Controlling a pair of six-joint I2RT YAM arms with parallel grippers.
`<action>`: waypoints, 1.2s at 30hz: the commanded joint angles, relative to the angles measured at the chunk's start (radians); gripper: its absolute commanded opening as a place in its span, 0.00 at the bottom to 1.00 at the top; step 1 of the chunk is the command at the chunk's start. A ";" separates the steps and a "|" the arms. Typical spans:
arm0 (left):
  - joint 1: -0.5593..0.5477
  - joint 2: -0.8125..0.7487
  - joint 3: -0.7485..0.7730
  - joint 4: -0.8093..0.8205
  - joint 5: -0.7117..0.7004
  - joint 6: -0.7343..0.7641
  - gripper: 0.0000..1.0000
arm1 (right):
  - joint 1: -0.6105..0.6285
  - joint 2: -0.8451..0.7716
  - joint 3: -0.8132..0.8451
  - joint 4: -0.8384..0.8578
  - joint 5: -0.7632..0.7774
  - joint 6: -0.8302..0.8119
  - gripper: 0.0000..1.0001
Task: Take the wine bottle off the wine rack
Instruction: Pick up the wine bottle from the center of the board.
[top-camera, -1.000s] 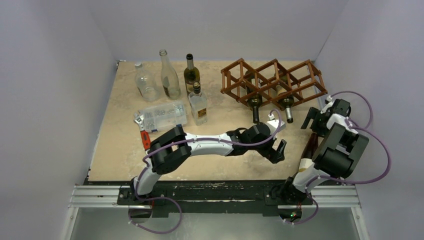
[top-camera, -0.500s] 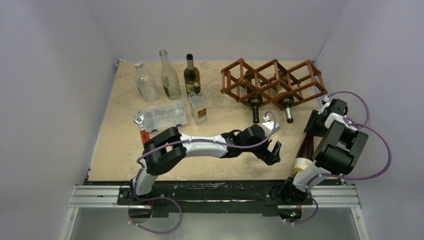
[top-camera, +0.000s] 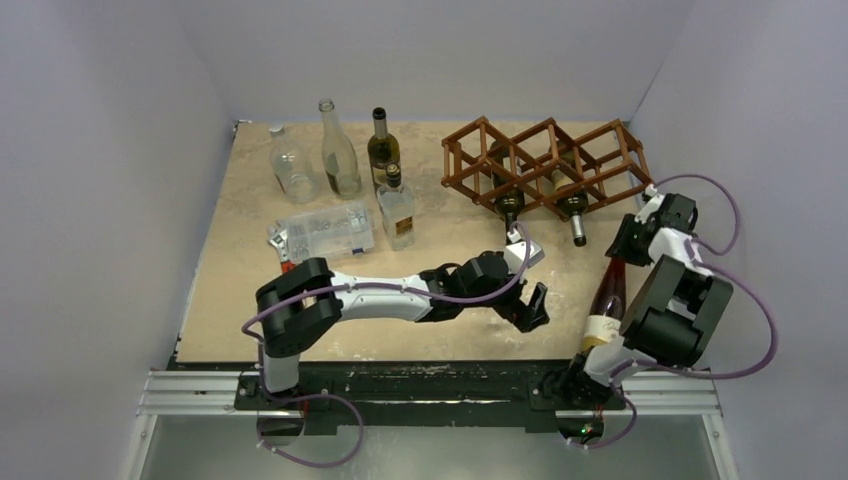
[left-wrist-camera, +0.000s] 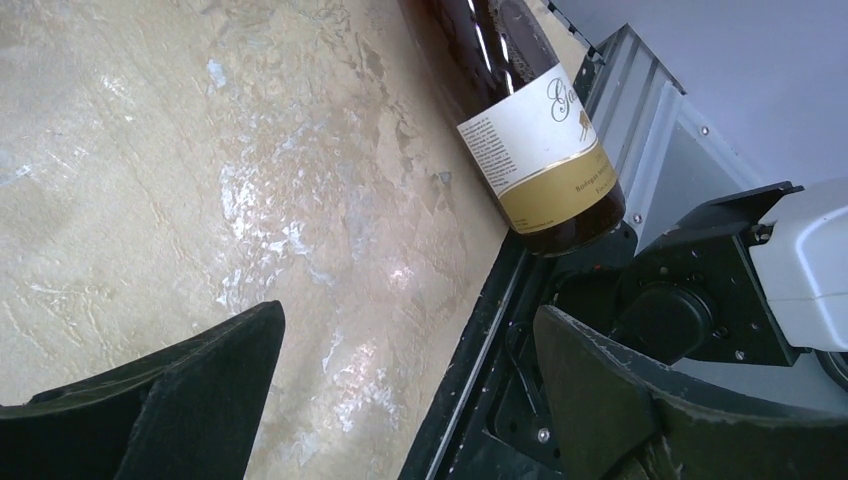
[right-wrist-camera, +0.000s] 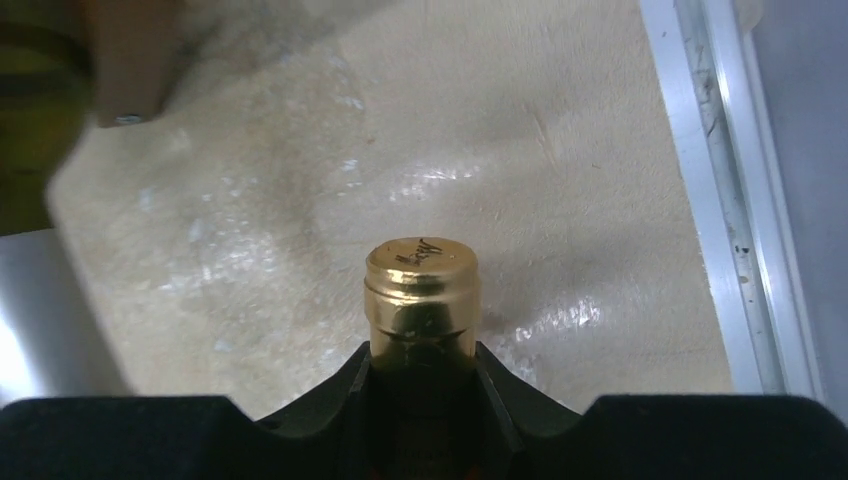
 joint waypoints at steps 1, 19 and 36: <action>0.000 -0.082 -0.036 0.084 -0.021 0.009 0.96 | 0.001 -0.197 0.012 -0.004 -0.084 0.019 0.00; 0.000 -0.220 -0.159 0.173 -0.071 0.053 0.96 | 0.001 -0.683 -0.011 0.020 -0.167 0.040 0.00; 0.000 -0.370 -0.390 0.460 -0.135 0.125 0.96 | 0.005 -0.889 -0.016 0.075 -0.624 0.135 0.00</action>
